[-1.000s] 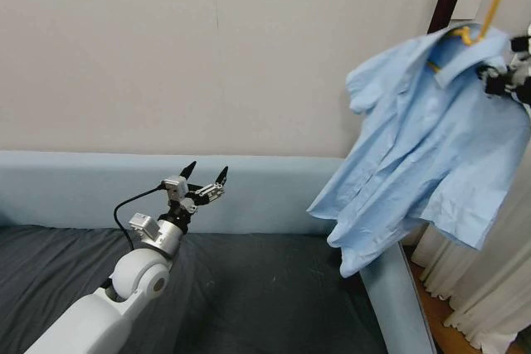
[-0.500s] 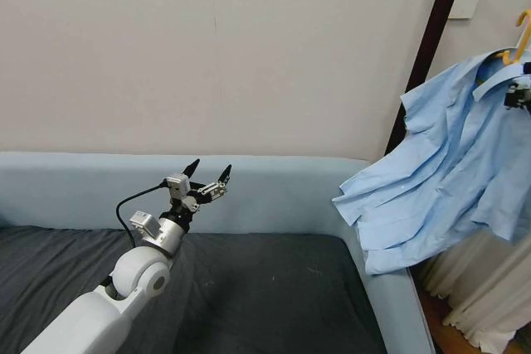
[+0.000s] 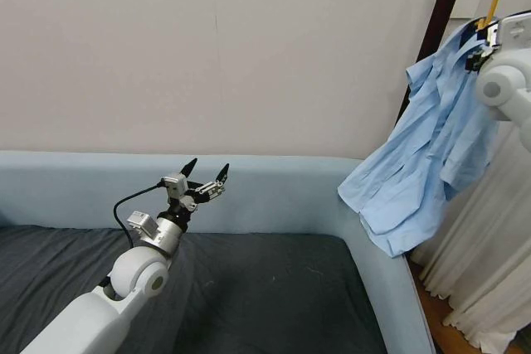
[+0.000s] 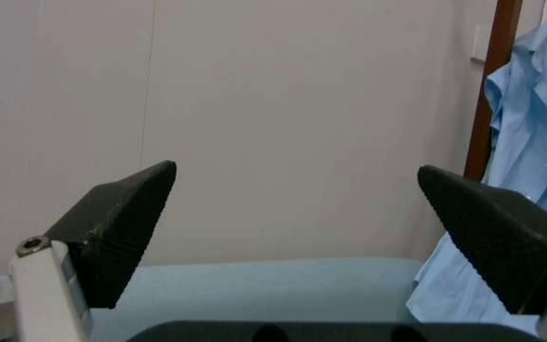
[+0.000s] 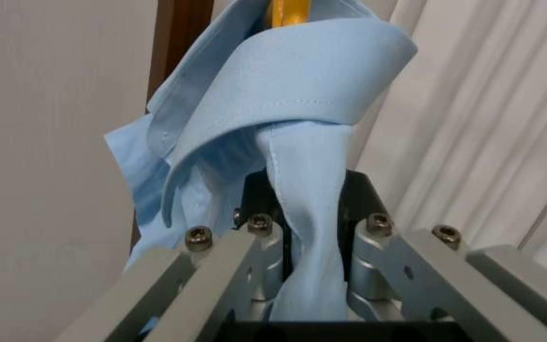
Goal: Pick up the clothes from the sofa and hang them on the clothes hanger.
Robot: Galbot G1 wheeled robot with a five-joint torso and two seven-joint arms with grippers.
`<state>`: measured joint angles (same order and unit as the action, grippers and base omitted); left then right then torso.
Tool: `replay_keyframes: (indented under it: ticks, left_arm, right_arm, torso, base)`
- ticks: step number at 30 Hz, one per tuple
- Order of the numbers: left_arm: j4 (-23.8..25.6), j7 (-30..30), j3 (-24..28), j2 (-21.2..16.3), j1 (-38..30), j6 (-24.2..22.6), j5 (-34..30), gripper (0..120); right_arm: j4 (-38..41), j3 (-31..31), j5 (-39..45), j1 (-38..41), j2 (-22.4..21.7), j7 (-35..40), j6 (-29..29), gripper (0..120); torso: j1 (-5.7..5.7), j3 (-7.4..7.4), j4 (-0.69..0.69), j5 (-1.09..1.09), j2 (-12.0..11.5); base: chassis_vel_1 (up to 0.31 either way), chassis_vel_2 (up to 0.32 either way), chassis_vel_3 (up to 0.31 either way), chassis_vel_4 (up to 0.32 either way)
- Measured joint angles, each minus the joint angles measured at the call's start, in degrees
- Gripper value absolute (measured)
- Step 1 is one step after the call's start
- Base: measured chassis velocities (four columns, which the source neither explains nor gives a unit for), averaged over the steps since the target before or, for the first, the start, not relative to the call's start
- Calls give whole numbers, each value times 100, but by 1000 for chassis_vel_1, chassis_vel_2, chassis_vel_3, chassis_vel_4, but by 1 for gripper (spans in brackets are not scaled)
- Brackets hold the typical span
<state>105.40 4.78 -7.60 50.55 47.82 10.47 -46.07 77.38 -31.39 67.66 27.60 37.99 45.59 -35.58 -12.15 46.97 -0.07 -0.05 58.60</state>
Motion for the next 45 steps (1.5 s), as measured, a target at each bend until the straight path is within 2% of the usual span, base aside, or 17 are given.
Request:
replay_keyframes:
  ticks: [7, 14, 18, 21, 29, 45]
  left_arm:
    - [-81, -2, 34, 95, -40, 1, 31, 100]
    - [-136, -8, 65, 164, -80, -2, 39, 100]
    - [-152, -11, 61, 160, -84, -3, 38, 100]
    - [-181, -15, 55, 151, -94, -2, 34, 100]
    - [-249, -20, 51, 103, -136, 11, -1, 100]
    - [-239, -32, 60, 66, -147, 71, -19, 100]
  right_arm:
    - [-456, -316, 181, 511, 342, 230, -103, 7]
    - [-1236, -491, 114, 813, 945, 535, -196, 7]
    - [-1552, -520, 19, 883, 1172, 549, -199, 7]
    - [-2077, -510, -120, 966, 1565, 627, -199, 7]
    - [-2851, -376, -426, 1097, 2067, 636, -154, 7]
    - [-3566, -80, -611, 1030, 2419, 647, -90, 7]
  torso:
    - [0, -1, -2, 1, 0]
    - [0, 0, 1, 0, 0]
    - [0, 0, -1, 1, 0]
    - [0, 0, 0, 1, 0]
    - [0, 0, 0, 0, 0]
    - [0, 0, 0, 1, 0]
  base:
    - [0, 0, 0, 0]
    - [0, 0, 0, 0]
    - [0, 0, 0, 0]
    - [0, 0, 0, 0]
    - [0, 0, 0, 0]
    - [0, 0, 0, 0]
